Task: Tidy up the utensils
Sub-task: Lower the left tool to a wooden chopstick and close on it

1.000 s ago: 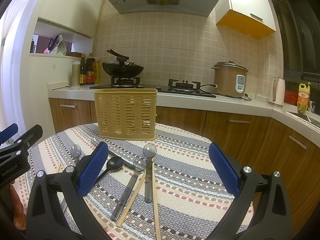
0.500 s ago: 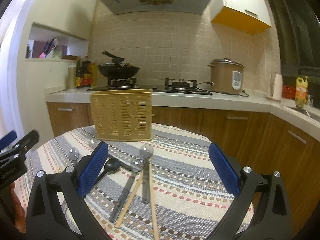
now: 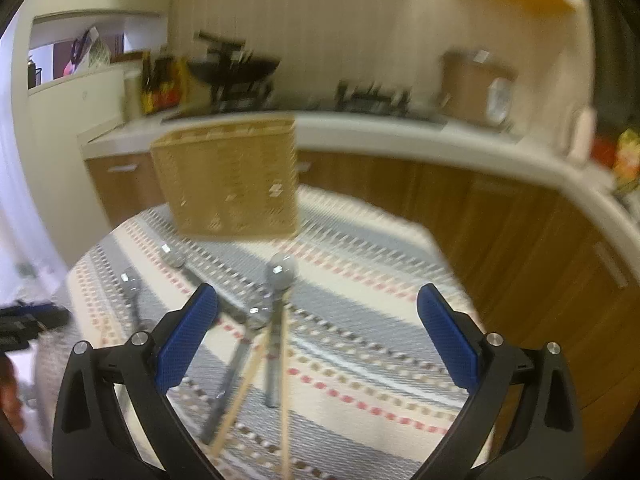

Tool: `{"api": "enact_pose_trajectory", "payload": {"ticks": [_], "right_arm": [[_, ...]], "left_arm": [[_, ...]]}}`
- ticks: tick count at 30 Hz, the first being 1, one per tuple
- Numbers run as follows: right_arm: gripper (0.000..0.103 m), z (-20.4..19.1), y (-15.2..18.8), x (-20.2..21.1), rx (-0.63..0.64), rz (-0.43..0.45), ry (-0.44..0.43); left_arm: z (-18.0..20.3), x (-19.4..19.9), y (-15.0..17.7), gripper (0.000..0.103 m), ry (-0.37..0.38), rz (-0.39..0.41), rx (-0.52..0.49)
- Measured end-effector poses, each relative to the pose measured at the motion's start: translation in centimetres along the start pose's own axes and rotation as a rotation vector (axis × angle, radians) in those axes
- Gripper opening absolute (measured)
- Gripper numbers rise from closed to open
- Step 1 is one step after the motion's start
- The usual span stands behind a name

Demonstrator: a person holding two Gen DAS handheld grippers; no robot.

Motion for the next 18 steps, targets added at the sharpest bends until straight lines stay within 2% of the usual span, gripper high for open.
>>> {"api": "enact_pose_trajectory", "payload": {"ticks": [1,2,4,6,9,11,18], "right_arm": [[0.086,-0.2,-0.1,-0.7,0.009,-0.040,-0.019],[0.077,-0.4,-0.4,-2.2,0.017,-0.112,-0.052],[0.069,-0.7,-0.5,-4.2,0.026,-0.201,-0.084],[0.055,-0.9,-0.2,-6.4,0.019,-0.295,-0.115],[0.042,-1.5,0.2,-9.1,-0.003,-0.406,-0.167],[0.037,-1.8,0.1,-10.2,-0.009,-0.450,-0.183],[0.037,-3.0,-0.4,-12.9,0.013,-0.509,-0.151]], "left_arm": [[-0.2,-0.7,0.2,0.062,0.012,-0.039,0.012],[-0.3,-1.3,0.4,0.056,0.030,-0.075,0.024],[-0.5,-2.5,1.0,0.052,0.067,-0.137,0.056],[-0.7,-3.4,1.2,0.045,0.063,-0.171,0.069],[-0.6,-4.0,0.7,0.040,0.052,-0.192,0.076],[-0.3,-4.5,0.3,0.035,0.045,-0.204,0.075],[0.3,-5.8,-1.0,0.035,0.005,-0.230,0.052]]}}
Point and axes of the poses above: each gripper's, at about its wrist camera, not at the fingertips, and x roughly against the way its jaws point, z to its right, y to its underside, the point moved 7 cm from there along -x, roughly the way its jaws point, and after that the axes turned 8 degrees about y, right-handed, at the moved point
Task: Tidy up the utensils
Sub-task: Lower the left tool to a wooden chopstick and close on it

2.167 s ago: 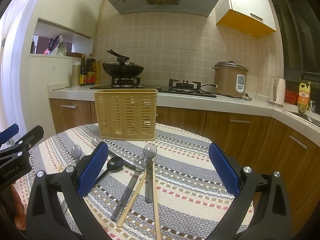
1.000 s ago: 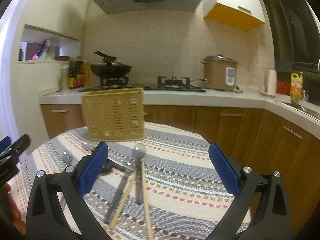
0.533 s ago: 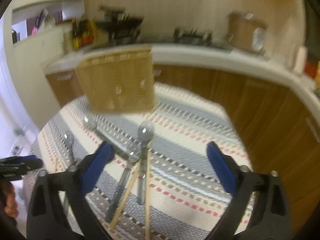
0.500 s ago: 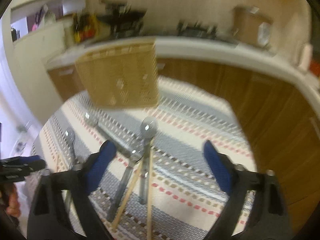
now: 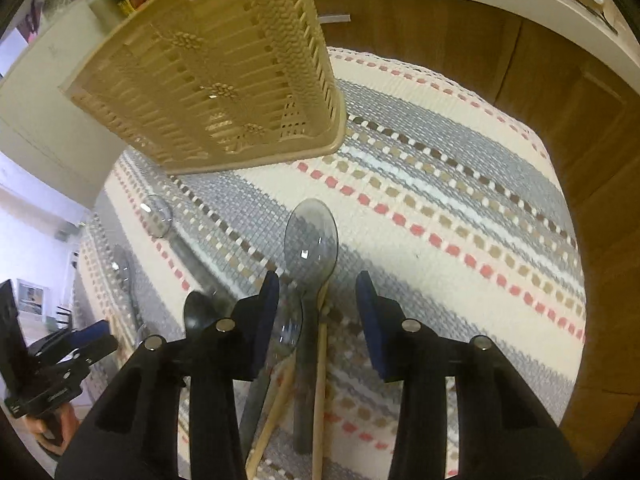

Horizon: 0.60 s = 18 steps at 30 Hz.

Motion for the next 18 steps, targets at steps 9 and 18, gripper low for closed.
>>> {"api": "enact_pose_trajectory", "payload": {"ticks": [9,18], "right_arm": [[0.036,-2.4,-0.7,-1.8,0.072,-0.062,0.107],[0.028,-1.7,-0.4,-1.5,0.076,-0.009,0.141]], "left_arm": [[0.1,0.0,-0.5,0.035,-0.054,-0.002,-0.025],[0.4,-0.5,-0.4,0.025,-0.147,0.005,-0.079]]}}
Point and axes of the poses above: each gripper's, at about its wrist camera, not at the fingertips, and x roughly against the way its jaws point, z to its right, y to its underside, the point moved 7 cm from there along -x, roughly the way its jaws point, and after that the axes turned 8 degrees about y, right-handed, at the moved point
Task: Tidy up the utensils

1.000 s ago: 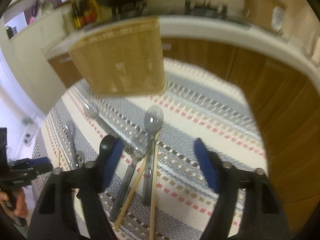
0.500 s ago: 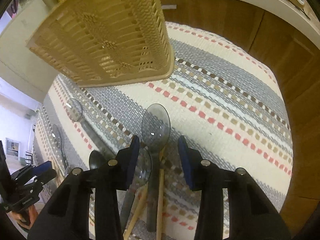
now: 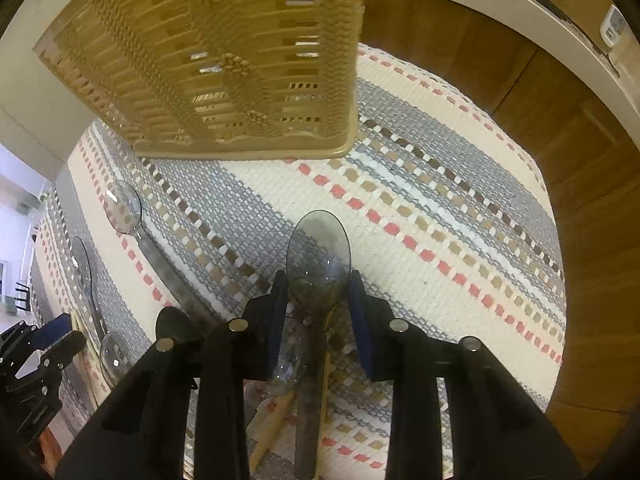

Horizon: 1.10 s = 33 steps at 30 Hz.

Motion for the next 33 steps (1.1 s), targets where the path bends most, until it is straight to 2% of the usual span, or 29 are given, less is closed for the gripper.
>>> {"api": "enact_pose_trajectory", "payload": {"ticks": [6,8,12,15,18,20,23,28,30,33], "right_arm": [[0.028,2.3,0.5,1.5,-0.018,0.057,-0.040],[0.028,2.8,0.7,2.1,-0.017,0.071,-0.049],[0.028,3.9,1.6,2.8,-0.012,0.087,-0.068],[0.028,4.3,2.2,3.5,0.001,0.103,-0.070],[0.028,3.2,2.0,5.1,0.009,0.130,-0.062],[0.028,2.3,1.9,5.4,0.007,0.147,-0.072],[0.028,2.5,2.3,7.0,-0.003,0.184,-0.108],[0.028,2.6,2.5,11.4,-0.014,0.318,-0.168],[0.002,2.8,2.2,13.5,-0.019,0.379,-0.194],[0.002,3.1,1.2,15.8,-0.037,0.447,-0.194]], "left_arm": [[-0.6,0.2,-0.1,0.025,0.049,-0.048,0.021],[-0.4,0.1,0.1,0.025,0.040,-0.072,0.006],[0.7,-0.5,-0.1,0.025,-0.051,-0.084,-0.030],[1.4,-0.8,0.1,0.010,-0.152,-0.070,-0.072],[1.0,-0.6,0.0,0.004,-0.130,-0.041,-0.048],[1.3,-0.5,0.1,0.004,-0.052,-0.011,-0.024],[1.4,0.7,-0.1,0.004,0.049,0.076,0.008],[3.1,6.4,-2.3,0.004,0.138,0.325,-0.010],[4.0,8.9,-3.5,0.004,0.147,0.429,-0.032],[6.0,12.3,-6.4,0.004,0.154,0.581,-0.071]]}}
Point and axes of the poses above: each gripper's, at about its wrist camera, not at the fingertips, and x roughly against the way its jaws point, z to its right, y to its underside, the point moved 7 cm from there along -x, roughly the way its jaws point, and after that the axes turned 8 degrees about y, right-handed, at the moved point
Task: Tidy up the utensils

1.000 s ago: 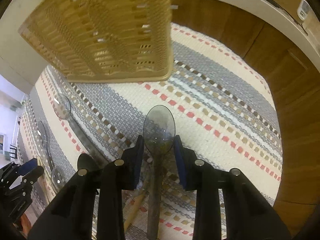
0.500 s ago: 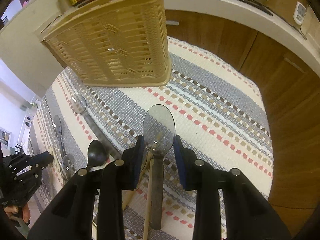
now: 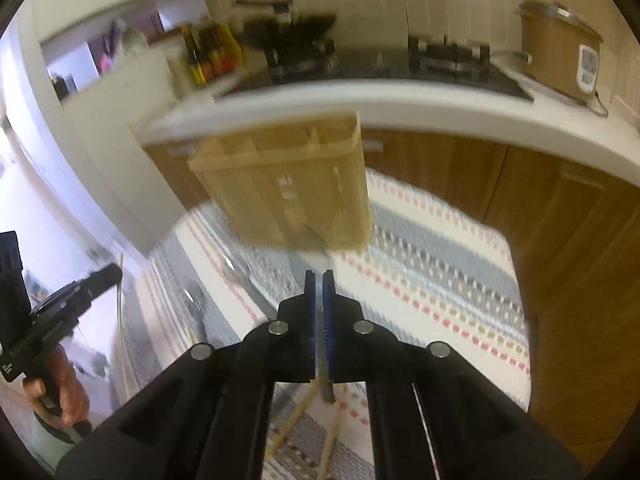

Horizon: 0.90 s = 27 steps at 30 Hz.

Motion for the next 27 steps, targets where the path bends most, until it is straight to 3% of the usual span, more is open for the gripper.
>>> {"api": "enact_pose_trajectory", "payload": {"ticks": [2,5,8,10,11,12,14,19,24,27], "right_arm": [[0.002,-0.3,-0.6,-0.2,0.005,0.012,-0.013],[0.002,-0.2,-0.8,-1.1,0.007,0.014,-0.016],[0.003,-0.8,0.1,-3.3,0.048,-0.078,-0.035],[0.018,-1.4,0.9,-5.8,0.051,-0.186,-0.079],[0.034,-1.8,1.1,-7.0,0.069,-0.214,-0.082],[0.038,-2.2,1.4,-8.1,0.088,-0.240,-0.070],[0.038,-3.0,2.0,-10.6,0.087,-0.313,-0.073],[0.038,-3.5,4.0,-16.0,-0.086,-0.507,-0.084],[0.037,-4.5,4.0,-17.1,-0.056,-0.533,0.018],[0.028,-5.5,4.3,-17.0,0.026,-0.525,0.126]], "left_arm": [[0.8,-0.1,-2.1,0.004,-0.002,0.061,-0.025],[1.8,-0.3,-3.3,0.004,0.023,0.085,-0.030],[1.7,-1.0,-3.2,0.004,0.015,0.067,-0.043],[1.3,-1.4,-2.8,0.004,0.012,0.056,-0.044],[1.1,-1.5,-2.6,0.004,0.009,0.050,-0.042],[0.8,-1.7,-2.5,0.004,0.010,0.044,-0.033],[0.0,-1.7,-2.3,0.005,0.021,0.034,-0.018],[-1.1,-2.3,-2.0,0.005,0.019,0.020,-0.015],[-2.0,-2.5,-2.1,0.005,0.030,0.018,-0.005],[-2.3,-2.5,-2.1,0.005,0.044,0.025,0.004]]}}
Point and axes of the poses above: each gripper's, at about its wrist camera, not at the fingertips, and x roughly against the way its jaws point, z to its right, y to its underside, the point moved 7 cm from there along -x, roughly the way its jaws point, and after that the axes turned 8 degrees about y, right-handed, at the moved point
